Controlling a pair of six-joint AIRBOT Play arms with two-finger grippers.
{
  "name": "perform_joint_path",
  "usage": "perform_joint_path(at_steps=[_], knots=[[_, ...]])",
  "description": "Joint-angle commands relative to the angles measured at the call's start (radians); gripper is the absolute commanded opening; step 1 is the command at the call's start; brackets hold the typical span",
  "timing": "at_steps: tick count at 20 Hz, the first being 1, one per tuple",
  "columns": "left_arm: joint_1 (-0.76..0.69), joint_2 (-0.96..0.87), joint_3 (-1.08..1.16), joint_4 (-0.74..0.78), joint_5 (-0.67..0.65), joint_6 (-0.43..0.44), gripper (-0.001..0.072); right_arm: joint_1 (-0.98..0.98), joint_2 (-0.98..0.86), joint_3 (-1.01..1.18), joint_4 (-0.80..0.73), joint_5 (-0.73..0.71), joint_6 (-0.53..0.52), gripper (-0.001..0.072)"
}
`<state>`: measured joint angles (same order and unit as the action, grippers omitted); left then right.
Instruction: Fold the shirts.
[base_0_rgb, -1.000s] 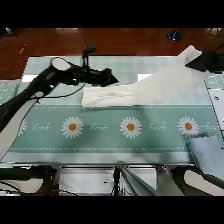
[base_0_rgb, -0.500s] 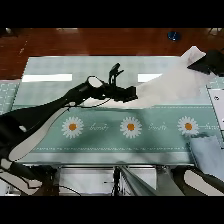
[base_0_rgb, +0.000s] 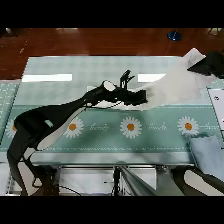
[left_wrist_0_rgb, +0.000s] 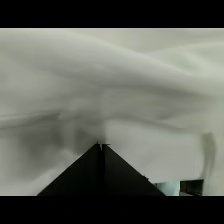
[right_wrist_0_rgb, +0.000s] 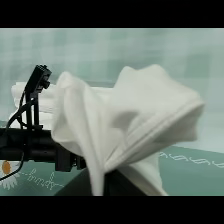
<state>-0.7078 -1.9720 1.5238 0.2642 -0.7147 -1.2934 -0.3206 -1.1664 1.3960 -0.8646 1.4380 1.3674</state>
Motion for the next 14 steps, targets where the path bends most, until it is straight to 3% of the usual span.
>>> perform_joint_path(at_steps=[1,6,9,12,14], knots=[[-0.022,-0.05,0.019,-0.034,-0.015,-0.04,0.0032,0.0,0.003,0.001,0.031,0.005,0.013,0.0019],[-0.057,-0.11,0.121,-0.081,-0.017,-0.036,0.0032,0.0,0.036,0.001,0.034,0.006,0.02,0.0019],[0.007,-0.048,0.157,-0.072,-0.015,0.024,0.003,0.0,0.037,0.001,-0.033,0.011,0.04,0.0019],[0.149,0.116,0.157,0.084,-0.065,0.024,0.0029,0.0,0.037,0.001,-0.061,0.01,0.06,0.0019],[0.273,0.245,0.157,0.209,-0.178,0.021,0.0029,0.001,0.037,0.001,-0.058,-0.003,0.095,0.0019]])
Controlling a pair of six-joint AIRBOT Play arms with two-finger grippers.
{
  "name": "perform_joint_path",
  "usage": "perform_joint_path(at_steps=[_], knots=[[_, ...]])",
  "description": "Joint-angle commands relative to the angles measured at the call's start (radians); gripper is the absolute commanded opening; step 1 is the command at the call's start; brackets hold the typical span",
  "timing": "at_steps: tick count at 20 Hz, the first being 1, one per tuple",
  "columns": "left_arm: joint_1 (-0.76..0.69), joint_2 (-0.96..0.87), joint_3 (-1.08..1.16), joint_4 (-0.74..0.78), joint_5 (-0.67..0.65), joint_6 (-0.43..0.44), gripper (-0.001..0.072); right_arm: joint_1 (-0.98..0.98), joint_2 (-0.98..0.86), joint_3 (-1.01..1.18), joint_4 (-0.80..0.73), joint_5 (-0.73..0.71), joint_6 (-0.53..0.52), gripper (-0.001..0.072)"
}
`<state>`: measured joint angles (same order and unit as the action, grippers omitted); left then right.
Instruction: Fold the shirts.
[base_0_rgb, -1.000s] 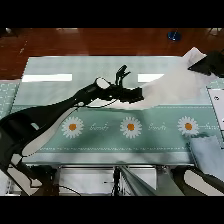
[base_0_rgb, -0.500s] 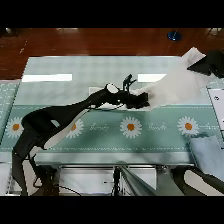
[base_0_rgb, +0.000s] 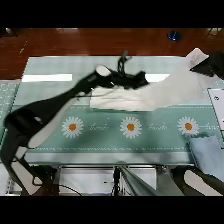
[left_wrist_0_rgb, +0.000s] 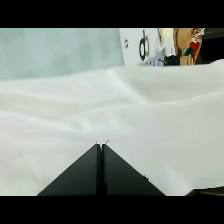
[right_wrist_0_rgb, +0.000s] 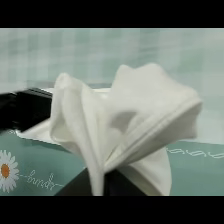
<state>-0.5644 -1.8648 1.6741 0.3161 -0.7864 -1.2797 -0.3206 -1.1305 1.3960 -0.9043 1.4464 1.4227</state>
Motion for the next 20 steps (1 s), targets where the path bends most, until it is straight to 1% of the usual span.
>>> perform_joint_path(at_steps=[1,3,5,7,11,13,15,18,20], knots=[[0.194,0.207,0.007,0.208,-0.171,0.0,0.0029,0.006,0.001,0.001,-0.019,-0.025,0.055,0.0019],[0.306,0.336,0.007,0.281,-0.284,0.0,0.003,0.048,-0.001,0.001,-0.026,-0.06,0.08,0.0019],[0.403,0.458,0.007,0.334,-0.372,0.001,0.003,0.132,-0.011,0.001,-0.046,-0.104,0.117,0.0019],[0.486,0.57,0.007,0.392,-0.436,0.001,0.003,0.233,-0.034,0.001,-0.066,-0.154,0.158,0.0019],[0.629,0.746,0.007,0.485,-0.555,0.003,0.0031,0.409,-0.108,0.001,-0.159,-0.245,0.274,0.0019],[0.688,0.813,0.007,0.541,-0.603,0.003,0.0031,0.472,-0.156,0.001,-0.162,-0.274,0.309,0.0019],[0.732,0.864,0.007,0.629,-0.633,0.003,0.0032,0.53,-0.203,0.001,-0.161,-0.326,0.343,0.0019],[0.784,0.902,0.007,0.751,-0.673,0.004,0.0032,0.606,-0.262,0.001,-0.16,-0.425,0.393,0.0019],[0.8,0.904,0.006,0.787,-0.697,0.003,0.0032,0.642,-0.297,0.001,-0.159,-0.468,0.421,0.0019]])
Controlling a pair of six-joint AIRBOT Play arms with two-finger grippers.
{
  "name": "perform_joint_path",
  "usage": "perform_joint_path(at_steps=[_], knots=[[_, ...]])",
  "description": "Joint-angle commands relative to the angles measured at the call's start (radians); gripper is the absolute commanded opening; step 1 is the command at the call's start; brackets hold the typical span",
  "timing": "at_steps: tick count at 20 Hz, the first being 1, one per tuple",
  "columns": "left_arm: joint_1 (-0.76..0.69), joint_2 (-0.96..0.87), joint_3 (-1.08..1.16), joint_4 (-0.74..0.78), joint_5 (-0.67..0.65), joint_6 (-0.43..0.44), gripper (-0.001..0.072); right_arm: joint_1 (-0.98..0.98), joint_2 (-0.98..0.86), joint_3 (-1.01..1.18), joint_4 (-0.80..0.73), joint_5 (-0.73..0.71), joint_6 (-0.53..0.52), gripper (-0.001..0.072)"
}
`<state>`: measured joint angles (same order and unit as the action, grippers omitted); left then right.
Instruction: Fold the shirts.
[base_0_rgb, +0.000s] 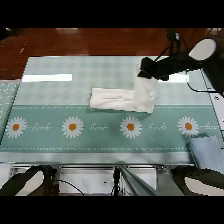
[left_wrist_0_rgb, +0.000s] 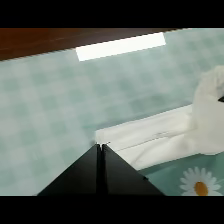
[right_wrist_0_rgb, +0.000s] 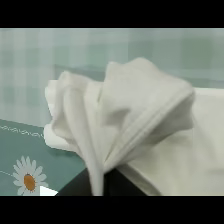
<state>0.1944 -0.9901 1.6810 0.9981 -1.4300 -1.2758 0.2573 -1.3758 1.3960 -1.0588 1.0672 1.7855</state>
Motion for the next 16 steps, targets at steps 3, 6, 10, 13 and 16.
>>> perform_joint_path(at_steps=[3,6,10,13,16], knots=[[0.042,0.028,-0.001,0.109,-0.056,0.0,0.0033,0.103,-0.102,0.001,-0.005,-0.12,0.085,0.0019],[0.039,0.028,-0.003,0.108,-0.057,0.0,0.0032,0.129,-0.151,0.001,0.012,-0.171,0.1,0.0019],[0.003,0.028,-0.016,0.102,-0.056,-0.001,0.0032,0.146,-0.196,0.001,0.111,-0.266,0.099,0.002],[-0.031,0.028,-0.078,0.101,-0.056,-0.001,0.0032,0.166,-0.21,0.001,0.134,-0.322,0.098,0.0023],[-0.055,0.027,-0.182,0.102,-0.049,0.0,0.0032,0.186,-0.219,0.001,0.146,-0.333,0.089,0.0307]])
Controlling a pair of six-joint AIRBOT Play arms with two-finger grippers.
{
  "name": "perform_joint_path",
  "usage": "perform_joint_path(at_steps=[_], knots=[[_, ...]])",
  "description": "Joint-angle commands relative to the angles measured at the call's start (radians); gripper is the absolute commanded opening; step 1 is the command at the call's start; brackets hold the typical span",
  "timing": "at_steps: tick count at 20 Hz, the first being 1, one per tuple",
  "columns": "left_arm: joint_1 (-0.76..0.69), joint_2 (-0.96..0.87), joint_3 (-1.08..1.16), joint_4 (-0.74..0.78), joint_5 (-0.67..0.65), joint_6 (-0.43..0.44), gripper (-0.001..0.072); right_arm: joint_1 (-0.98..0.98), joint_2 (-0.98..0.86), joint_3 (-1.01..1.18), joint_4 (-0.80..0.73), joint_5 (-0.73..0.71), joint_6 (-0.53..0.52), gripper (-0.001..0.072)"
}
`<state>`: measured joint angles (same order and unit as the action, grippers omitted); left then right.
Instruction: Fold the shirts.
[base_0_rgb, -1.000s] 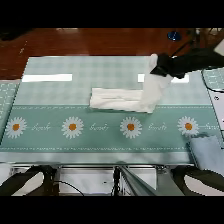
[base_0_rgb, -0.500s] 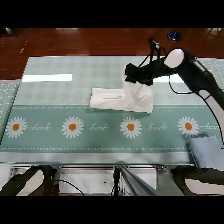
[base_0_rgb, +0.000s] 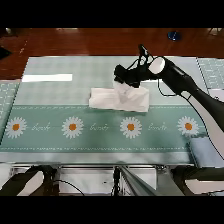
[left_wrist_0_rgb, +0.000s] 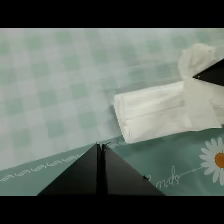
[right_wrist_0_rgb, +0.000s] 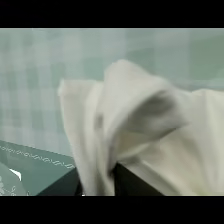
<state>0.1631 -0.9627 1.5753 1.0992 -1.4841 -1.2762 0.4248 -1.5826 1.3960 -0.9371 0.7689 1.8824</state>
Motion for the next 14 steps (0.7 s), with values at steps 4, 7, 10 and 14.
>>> perform_joint_path(at_steps=[4,7,10,14], knots=[[-0.058,-0.004,-0.266,0.0,0.129,0.001,0.0032,0.026,-0.012,0.001,0.069,-0.037,-0.045,0.0482],[-0.102,-0.045,-0.394,0.0,0.271,0.01,0.0033,0.024,0.005,0.001,0.097,-0.052,-0.112,0.0484],[-0.167,-0.158,-0.45,0.0,0.363,0.045,0.0033,-0.026,0.067,0.001,0.079,-0.023,-0.149,0.0482],[-0.24,-0.354,-0.443,-0.069,0.482,0.104,0.0156,-0.183,0.186,0.001,-0.146,0.23,-0.156,0.048]])
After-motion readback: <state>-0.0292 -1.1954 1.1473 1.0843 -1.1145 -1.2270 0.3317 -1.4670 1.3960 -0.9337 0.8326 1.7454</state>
